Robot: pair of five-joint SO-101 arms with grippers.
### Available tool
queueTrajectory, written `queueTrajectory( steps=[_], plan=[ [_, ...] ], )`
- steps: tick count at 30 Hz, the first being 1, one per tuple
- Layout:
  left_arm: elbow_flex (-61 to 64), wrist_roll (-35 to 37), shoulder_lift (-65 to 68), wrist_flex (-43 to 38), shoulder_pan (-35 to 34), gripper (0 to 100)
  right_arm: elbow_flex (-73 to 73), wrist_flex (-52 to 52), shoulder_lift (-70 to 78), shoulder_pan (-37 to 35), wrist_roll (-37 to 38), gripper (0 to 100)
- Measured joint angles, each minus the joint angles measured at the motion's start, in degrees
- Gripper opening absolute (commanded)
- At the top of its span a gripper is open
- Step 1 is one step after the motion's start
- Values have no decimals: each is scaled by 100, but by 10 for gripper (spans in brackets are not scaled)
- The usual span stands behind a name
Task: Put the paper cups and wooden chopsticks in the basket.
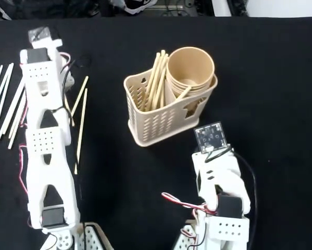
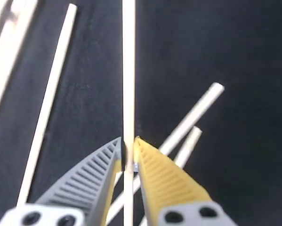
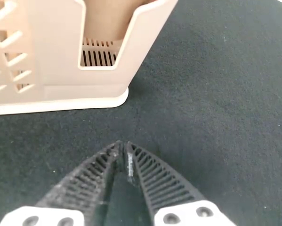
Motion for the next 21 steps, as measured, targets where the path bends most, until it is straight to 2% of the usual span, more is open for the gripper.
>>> queueTrajectory(
  steps=[6,9,13,16,21],
  plan=[
    [3024,0,-2778,-70,308,29,0,0,0,0,0,14],
    [4651,0,-4360,-563,510,29,0,0,0,0,0,14],
    [6892,-9,-6470,-1705,870,29,0,0,0,0,0,12],
    [8756,-44,-8097,-2919,1125,29,0,0,0,0,0,12],
    [11596,-527,-10954,-4826,1582,29,0,0,0,0,0,12]
  ],
)
